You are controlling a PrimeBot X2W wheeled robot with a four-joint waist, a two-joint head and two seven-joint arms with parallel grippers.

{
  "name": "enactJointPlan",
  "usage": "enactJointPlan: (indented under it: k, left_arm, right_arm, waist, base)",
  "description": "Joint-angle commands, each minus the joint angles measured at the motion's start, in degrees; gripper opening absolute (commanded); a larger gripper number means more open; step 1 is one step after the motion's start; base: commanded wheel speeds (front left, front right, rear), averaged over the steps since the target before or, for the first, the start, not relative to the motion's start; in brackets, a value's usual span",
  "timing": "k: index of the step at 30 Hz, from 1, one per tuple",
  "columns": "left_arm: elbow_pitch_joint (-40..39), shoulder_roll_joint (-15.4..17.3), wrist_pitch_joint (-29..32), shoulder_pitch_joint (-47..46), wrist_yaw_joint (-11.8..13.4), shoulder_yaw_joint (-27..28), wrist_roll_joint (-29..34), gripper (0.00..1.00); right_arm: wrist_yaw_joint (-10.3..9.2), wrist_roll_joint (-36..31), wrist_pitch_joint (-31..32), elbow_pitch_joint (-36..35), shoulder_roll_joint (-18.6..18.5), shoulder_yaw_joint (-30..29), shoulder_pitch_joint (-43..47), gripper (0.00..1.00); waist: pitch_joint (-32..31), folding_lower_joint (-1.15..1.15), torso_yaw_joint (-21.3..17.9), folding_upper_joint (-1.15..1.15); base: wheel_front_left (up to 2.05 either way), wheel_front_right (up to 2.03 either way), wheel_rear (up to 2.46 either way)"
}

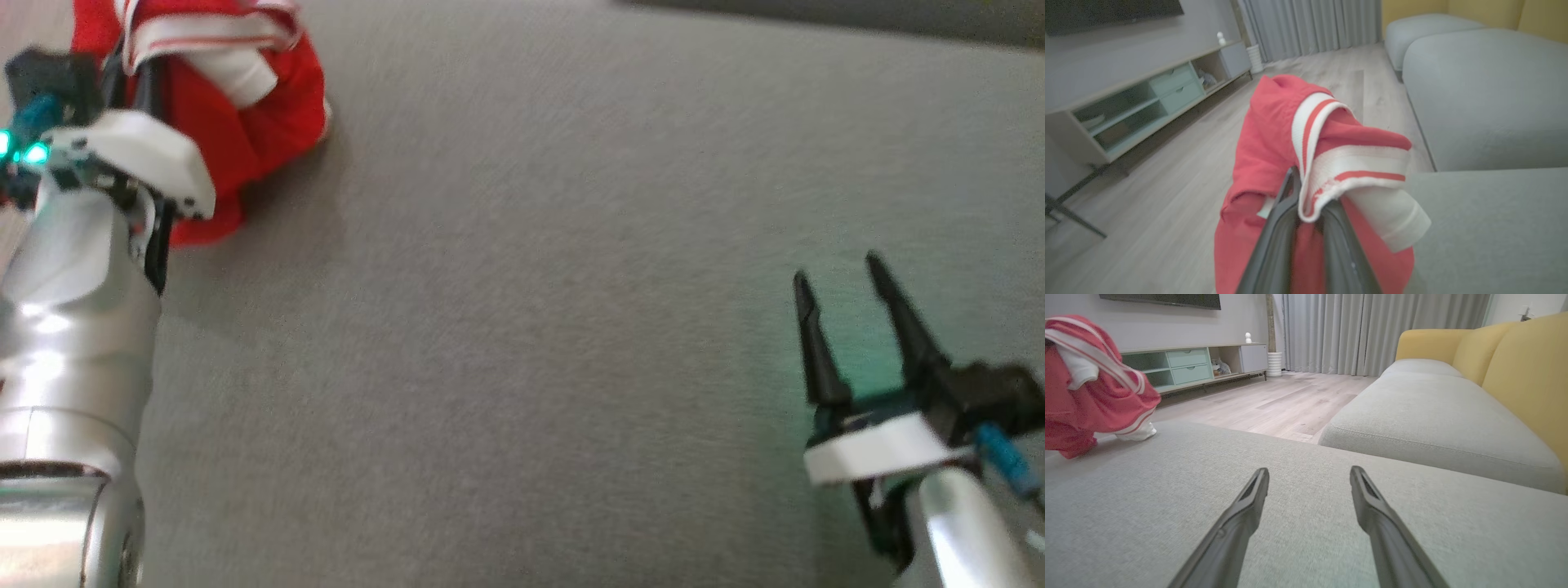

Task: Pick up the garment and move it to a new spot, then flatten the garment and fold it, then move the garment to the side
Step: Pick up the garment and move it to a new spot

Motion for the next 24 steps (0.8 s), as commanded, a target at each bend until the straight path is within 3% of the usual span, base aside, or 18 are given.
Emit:
enactJointPlan:
  k: [1,7,12,18,24]
  left_arm:
    - [-2.42,3.18,-0.83,-3.14,-0.30,0.17,0.65,0.00]
    - [-6.58,0.05,-1.06,-5.73,-1.06,-4.58,0.35,0.00]
    - [-11.92,-2.42,1.05,-5.06,-1.11,-10.83,-5.05,0.00]
    - [-18.84,-1.31,4.51,1.58,-1.12,-17.68,-13.54,0.00]
    - [-20.96,-1.72,4.66,12.70,-1.12,-23.43,-15.88,0.00]
  right_arm:
    - [0.37,0.66,-0.29,-1.59,0.50,0.93,1.12,1.00]
    - [0.37,2.15,-0.29,-2.73,3.73,0.04,5.74,1.00]
    - [0.37,2.46,-0.29,-3.84,4.81,0.68,7.58,1.00]
    - [0.37,2.64,-0.29,-4.36,5.34,1.74,7.62,1.00]
    - [0.37,3.15,-0.29,-4.50,5.53,2.83,7.72,1.00]
  waist:
    - [-6.52,0.01,-5.43,0.00]
    - [-14.74,0.01,-14.01,0.00]
    - [-17.67,0.01,-22.32,0.00]
    - [-17.67,0.01,-32.13,0.00]
    - [-14.50,0.01,-35.37,0.00]
  base:
    - [0.00,0.00,0.00]
    - [0.00,0.00,0.00]
    - [0.00,0.00,0.00]
    - [0.00,0.00,0.00]
    - [0.00,0.00,0.00]
